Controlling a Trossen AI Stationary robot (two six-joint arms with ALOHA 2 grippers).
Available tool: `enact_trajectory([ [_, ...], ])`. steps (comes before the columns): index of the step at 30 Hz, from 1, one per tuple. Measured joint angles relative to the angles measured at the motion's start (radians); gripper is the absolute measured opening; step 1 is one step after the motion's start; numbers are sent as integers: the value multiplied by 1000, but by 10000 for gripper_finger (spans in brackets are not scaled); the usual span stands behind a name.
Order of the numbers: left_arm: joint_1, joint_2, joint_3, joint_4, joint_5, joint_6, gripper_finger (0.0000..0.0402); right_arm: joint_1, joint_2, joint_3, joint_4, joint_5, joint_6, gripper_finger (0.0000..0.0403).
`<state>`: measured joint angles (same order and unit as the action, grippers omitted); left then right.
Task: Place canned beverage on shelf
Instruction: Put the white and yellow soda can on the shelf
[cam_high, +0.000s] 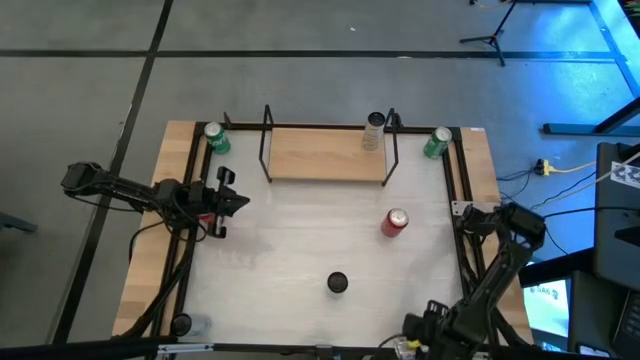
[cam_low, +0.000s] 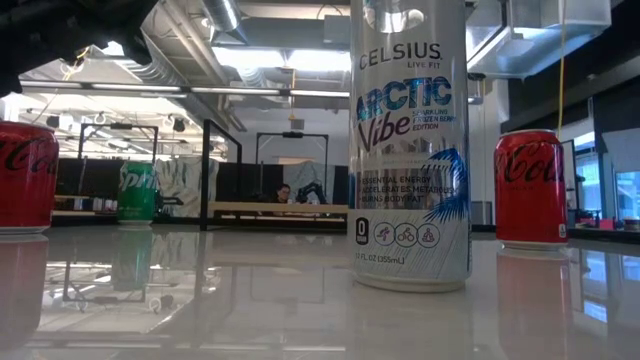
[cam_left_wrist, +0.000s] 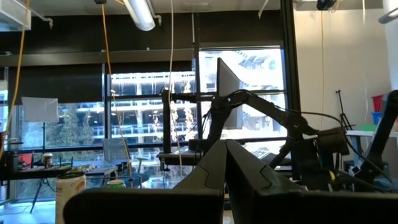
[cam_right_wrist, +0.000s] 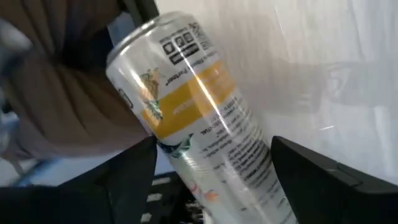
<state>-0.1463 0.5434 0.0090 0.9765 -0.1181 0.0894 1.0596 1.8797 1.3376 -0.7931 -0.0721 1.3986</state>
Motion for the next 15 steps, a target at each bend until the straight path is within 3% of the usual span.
enact_trajectory([
  [7, 0, 0, 0, 4, 0, 2, 0, 0, 49, 1, -37, 30, -167, 310],
  [11, 0, 0, 0, 4, 0, 2, 0, 0, 70, -10, -74, 89, -202, 310],
  [15, 0, 0, 0, 4, 0, 2, 0, -1, 87, -4, -57, 70, -205, 310],
])
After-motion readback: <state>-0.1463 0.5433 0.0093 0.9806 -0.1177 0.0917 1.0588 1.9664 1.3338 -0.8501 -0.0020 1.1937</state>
